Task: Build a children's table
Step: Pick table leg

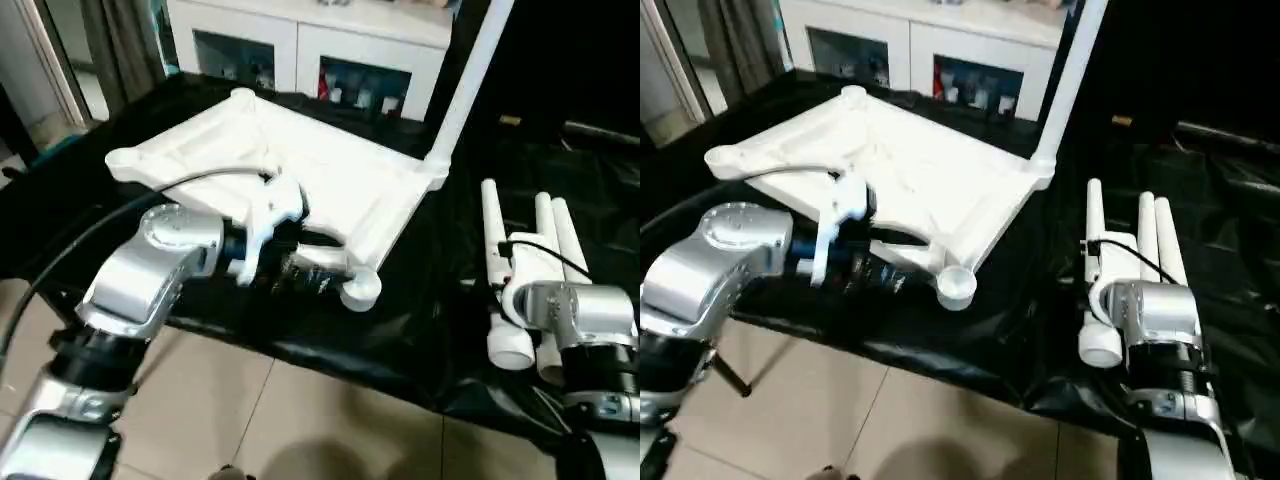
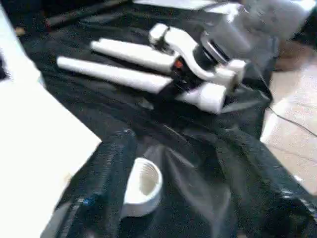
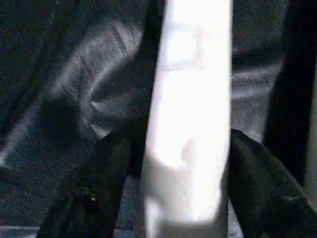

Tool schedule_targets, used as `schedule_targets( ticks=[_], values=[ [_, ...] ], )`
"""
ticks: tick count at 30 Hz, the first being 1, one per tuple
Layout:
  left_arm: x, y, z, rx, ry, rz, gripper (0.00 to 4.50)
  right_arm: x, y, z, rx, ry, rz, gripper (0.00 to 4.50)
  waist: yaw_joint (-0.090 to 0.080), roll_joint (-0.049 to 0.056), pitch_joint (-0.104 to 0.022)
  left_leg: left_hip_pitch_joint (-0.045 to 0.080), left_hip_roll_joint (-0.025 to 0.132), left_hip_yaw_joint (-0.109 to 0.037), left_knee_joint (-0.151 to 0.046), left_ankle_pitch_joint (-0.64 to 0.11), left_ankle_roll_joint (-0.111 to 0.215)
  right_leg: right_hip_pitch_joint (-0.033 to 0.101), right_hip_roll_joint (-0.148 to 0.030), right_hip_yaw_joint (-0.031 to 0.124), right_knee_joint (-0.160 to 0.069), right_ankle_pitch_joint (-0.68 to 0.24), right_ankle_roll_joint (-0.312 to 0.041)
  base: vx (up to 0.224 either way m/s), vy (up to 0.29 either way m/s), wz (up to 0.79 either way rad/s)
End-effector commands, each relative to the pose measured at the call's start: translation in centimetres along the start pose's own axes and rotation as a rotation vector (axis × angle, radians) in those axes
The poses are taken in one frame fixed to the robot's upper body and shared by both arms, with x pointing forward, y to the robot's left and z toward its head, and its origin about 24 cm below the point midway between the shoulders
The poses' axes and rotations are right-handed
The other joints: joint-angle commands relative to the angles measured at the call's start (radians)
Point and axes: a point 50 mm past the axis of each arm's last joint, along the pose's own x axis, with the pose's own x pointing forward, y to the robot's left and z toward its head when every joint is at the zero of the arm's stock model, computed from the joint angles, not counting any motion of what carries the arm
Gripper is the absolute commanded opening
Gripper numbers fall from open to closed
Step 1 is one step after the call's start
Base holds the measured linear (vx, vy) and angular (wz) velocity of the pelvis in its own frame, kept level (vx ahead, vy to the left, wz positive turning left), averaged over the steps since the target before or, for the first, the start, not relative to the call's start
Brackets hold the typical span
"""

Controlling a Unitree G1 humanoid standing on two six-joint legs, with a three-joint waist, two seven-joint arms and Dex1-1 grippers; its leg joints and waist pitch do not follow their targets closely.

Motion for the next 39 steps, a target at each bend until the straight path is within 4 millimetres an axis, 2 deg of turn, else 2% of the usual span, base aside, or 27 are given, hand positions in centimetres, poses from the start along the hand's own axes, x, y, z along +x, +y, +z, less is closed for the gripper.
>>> schedule_targets(
  ticks=[1, 2, 4, 5, 6, 7, 8, 9, 11, 12, 13, 14, 15, 16, 18, 21, 23, 24, 25, 26, 28, 31, 33, 34, 37, 38, 39],
  values=[
    [0.0, 0.7, 0.6, -0.012, -0.042, 0.058, 3.37, 0.4, 0.1, -0.3, 0.049, -0.01, 0.009, 2.57, 0.008, -0.004, -0.064, 0.024, 0.025, -0.007, -0.063, -0.131, -0.053, 0.036, -0.039, 0.031, -0.07, -0.051, -0.198, 0.0, 0.0, 0.0],
    [0.0, 0.9, 0.5, -0.029, -0.046, 0.076, 3.64, 0.5, 0.2, -0.3, 0.058, -0.019, 0.012, 2.43, 0.007, -0.002, -0.064, 0.025, 0.024, -0.007, -0.063, -0.134, -0.055, 0.035, -0.039, 0.031, -0.072, -0.059, -0.196, 0.0, 0.0, 0.0],
    [0.0, 1.3, 0.3, -0.047, -0.045, 0.115, 3.71, 0.6, 0.4, 0.0, 0.084, -0.071, 0.017, 2.37, 0.007, -0.004, -0.065, 0.023, 0.024, -0.008, -0.064, -0.134, -0.058, 0.036, -0.038, 0.031, -0.072, -0.061, -0.189, 0.0, 0.0, 0.0],
    [0.0, 1.4, 0.3, -0.048, -0.045, 0.117, 3.72, 0.6, 0.4, 0.0, 0.085, -0.074, 0.017, 2.13, 0.006, -0.005, -0.064, 0.024, 0.024, -0.008, -0.064, -0.138, -0.057, 0.035, -0.038, 0.031, -0.072, -0.063, -0.187, 0.0, 0.0, 0.0],
    [0.0, 1.5, 0.3, -0.059, -0.046, 0.13, 3.82, 0.6, 0.5, 0.2, 0.089, -0.095, 0.021, 2.04, 0.008, 0.0, -0.065, 0.026, 0.024, -0.009, -0.064, -0.141, -0.058, 0.034, -0.038, 0.031, -0.072, -0.063, -0.187, 0.0, 0.0, 0.0],
    [0.0, 1.7, 0.1, -0.074, -0.046, 0.15, 3.97, 0.6, 0.8, 0.6, 0.091, -0.148, 0.038, 1.98, 0.007, 0.003, -0.065, 0.025, 0.024, -0.009, -0.064, -0.138, -0.058, 0.035, -0.037, 0.03, -0.071, -0.057, -0.186, 0.0, 0.0, 0.0],
    [0.2, 2.4, 0.0, -0.117, -0.059, 0.214, 4.08, -0.1, 1.1, 1.9, 0.125, -0.283, 0.079, 1.93, 0.006, 0.006, -0.066, 0.024, 0.025, -0.009, -0.064, -0.142, -0.06, 0.034, -0.039, 0.031, -0.07, -0.044, -0.188, 0.0, 0.0, 0.0],
    [0.3, 2.6, 0.0, -0.127, -0.062, 0.23, 4.13, -0.2, 1.2, 2.2, 0.136, -0.317, 0.087, 1.89, 0.006, 0.003, -0.065, 0.025, 0.025, -0.007, -0.063, -0.152, -0.06, 0.033, -0.039, 0.032, -0.073, -0.044, -0.188, 0.0, 0.0, 0.0],
    [0.4, 2.8, 0.2, -0.145, -0.076, 0.244, 4.14, -0.7, 1.1, 2.9, 0.17, -0.387, 0.1, 1.86, 0.009, 0.002, -0.069, 0.024, 0.025, -0.01, -0.062, -0.133, -0.043, 0.037, -0.038, 0.031, -0.068, -0.014, -0.197, 0.0, 0.0, 0.0],
    [0.7, 3.1, 0.6, -0.172, -0.101, 0.264, 4.28, -1.2, 1.0, 3.5, 0.195, -0.443, 0.105, 1.84, 0.011, 0.007, -0.069, 0.024, 0.025, -0.01, -0.062, -0.123, -0.039, 0.037, -0.037, 0.03, -0.067, 0.001, -0.2, 0.0, 0.0, 0.0],
    [0.7, 3.1, 0.6, -0.172, -0.101, 0.264, 4.28, -1.2, 1.0, 3.5, 0.195, -0.443, 0.105, 1.84, 0.012, 0.003, -0.069, 0.023, 0.024, -0.009, -0.06, -0.106, -0.031, 0.039, -0.034, 0.03, -0.065, 0.032, -0.204, 0.0, 0.0, 0.0],
    [0.9, 3.3, 0.8, -0.188, -0.116, 0.278, 4.47, -1.3, 0.9, 3.8, 0.199, -0.457, 0.104, 1.84, 0.015, 0.004, -0.069, 0.022, 0.021, -0.007, -0.058, -0.083, -0.021, 0.04, -0.032, 0.03, -0.063, 0.062, -0.209, 0.0, 0.0, 0.0],
    [1.2, 3.3, 1.1, -0.198, -0.128, 0.279, 4.47, -1.6, 0.8, 4.1, 0.199, -0.484, 0.101, 1.84, 0.017, 0.003, -0.07, 0.022, 0.022, -0.007, -0.058, -0.077, -0.016, 0.04, -0.033, 0.03, -0.063, 0.071, -0.21, 0.0, 0.0, 0.0],
    [1.6, 3.4, 1.4, -0.21, -0.144, 0.281, 4.5, -2.2, 0.9, 4.7, 0.193, -0.54, 0.115, 1.83, 0.021, 0.014, -0.069, 0.023, 0.021, -0.008, -0.057, -0.075, -0.014, 0.039, -0.033, 0.031, -0.062, 0.078, -0.212, 0.0, 0.0, 0.0],
    [2.2, 3.3, 1.9, -0.209, -0.17, 0.268, 4.5, -3.4, 1.2, 5.9, 0.234, -0.674, 0.165, 1.83, 0.025, 0.006, -0.07, 0.022, 0.021, -0.006, -0.057, -0.087, -0.006, 0.041, -0.035, 0.031, -0.064, 0.076, -0.214, 0.0, 0.0, 0.0],
    [3.0, 3.2, 3.0, -0.276, -0.24, 0.239, 4.5, -5.3, 1.1, 7.4, 0.285, -0.887, 0.204, 1.83, 0.027, 0.001, -0.069, 0.021, 0.024, -0.007, -0.057, -0.089, 0.01, 0.041, -0.038, 0.03, -0.064, 0.065, -0.222, 0.0, 0.0, 0.0],
    [3.4, 3.3, 3.4, -0.3, -0.262, 0.235, 4.5, -6.0, 1.2, 7.8, 0.306, -0.952, 0.237, 1.83, 0.027, 0.005, -0.067, 0.021, 0.023, -0.006, -0.057, -0.1, 0.018, 0.039, -0.036, 0.029, -0.067, 0.044, -0.223, 0.0, 0.0, 0.0],
    [3.9, 3.2, 4.2, -0.33, -0.305, 0.215, 4.5, -7.4, 1.9, 8.4, 0.34, -1.061, 0.359, 1.83, 0.026, 0.004, -0.066, 0.02, 0.023, -0.007, -0.057, -0.104, 0.019, 0.04, -0.036, 0.029, -0.068, 0.037, -0.22, 0.0, 0.0, 0.0],
    [4.1, 3.2, 4.5, -0.357, -0.329, 0.204, 4.5, -8.0, 2.6, 8.4, 0.311, -1.084, 0.425, 1.83, 0.026, 0.004, -0.066, 0.02, 0.023, -0.007, -0.058, -0.126, 0.028, 0.041, -0.038, 0.029, -0.071, 0.021, -0.221, 0.0, 0.0, 0.0],
    [4.1, 3.2, 4.5, -0.357, -0.329, 0.204, 4.5, -8.0, 2.6, 8.4, 0.311, -1.084, 0.425, 1.83, 0.026, 0.004, -0.066, 0.019, 0.023, -0.009, -0.058, -0.121, 0.036, 0.043, -0.036, 0.028, -0.071, 0.023, -0.222, 0.0, 0.0, 0.0],
    [4.3, 3.1, 5.1, -0.402, -0.374, 0.179, 4.5, -8.6, 4.2, 8.0, 0.216, -1.078, 0.542, 1.83, 0.025, 0.004, -0.065, 0.017, 0.023, -0.009, -0.057, -0.109, 0.039, 0.043, -0.034, 0.027, -0.07, 0.032, -0.224, 0.0, 0.0, 0.0],
    [4.4, 2.7, 6.3, -0.483, -0.482, 0.105, 4.5, -8.9, 7.2, 6.0, 0.006, -1.012, 0.733, 1.82, 0.026, 0.0, -0.064, 0.014, 0.024, -0.01, -0.057, -0.11, 0.047, 0.048, -0.037, 0.027, -0.072, 0.019, -0.23, 0.0, 0.0, 0.0],
    [4.3, 2.6, 6.3, -0.5, -0.486, 0.104, 4.5, -9.2, 8.3, 5.2, -0.058, -0.992, 0.803, 1.82, 0.026, 0.002, -0.063, 0.013, 0.024, -0.012, -0.059, -0.118, 0.049, 0.046, -0.036, 0.027, -0.078, -0.001, -0.23, 0.0, 0.0, 0.0],
    [4.5, 2.6, 5.9, -0.504, -0.467, 0.116, 4.5, -9.4, 8.8, 4.9, -0.082, -0.984, 0.834, 1.82, 0.023, -0.006, -0.061, 0.014, 0.026, -0.012, -0.06, -0.131, 0.049, 0.042, -0.037, 0.027, -0.081, -0.029, -0.226, 0.0, 0.0, 0.0],
    [4.6, 2.7, 5.5, -0.519, -0.459, 0.14, 4.5, -9.4, 9.4, 4.5, -0.099, -0.972, 0.862, 1.82, 0.027, 0.004, -0.06, 0.02, 0.03, -0.013, -0.063, -0.144, 0.03, 0.036, -0.038, 0.029, -0.084, -0.068, -0.216, 0.0, 0.0, 0.0],
    [4.7, 2.8, 5.4, -0.527, -0.461, 0.154, 4.5, -9.3, 9.7, 4.3, -0.114, -0.964, 0.871, 1.82, 0.028, 0.002, -0.06, 0.022, 0.03, -0.012, -0.063, -0.143, 0.028, 0.035, -0.037, 0.03, -0.083, -0.052, -0.217, 0.0, 0.0, 0.0],
    [4.8, 3.0, 5.2, -0.54, -0.458, 0.176, 4.5, -9.2, 10.0, 4.1, -0.127, -0.955, 0.883, 1.82, 0.029, 0.004, -0.06, 0.021, 0.03, -0.013, -0.064, -0.141, 0.026, 0.036, -0.037, 0.029, -0.082, -0.044, -0.217, 0.0, 0.0, 0.0]
  ],
)
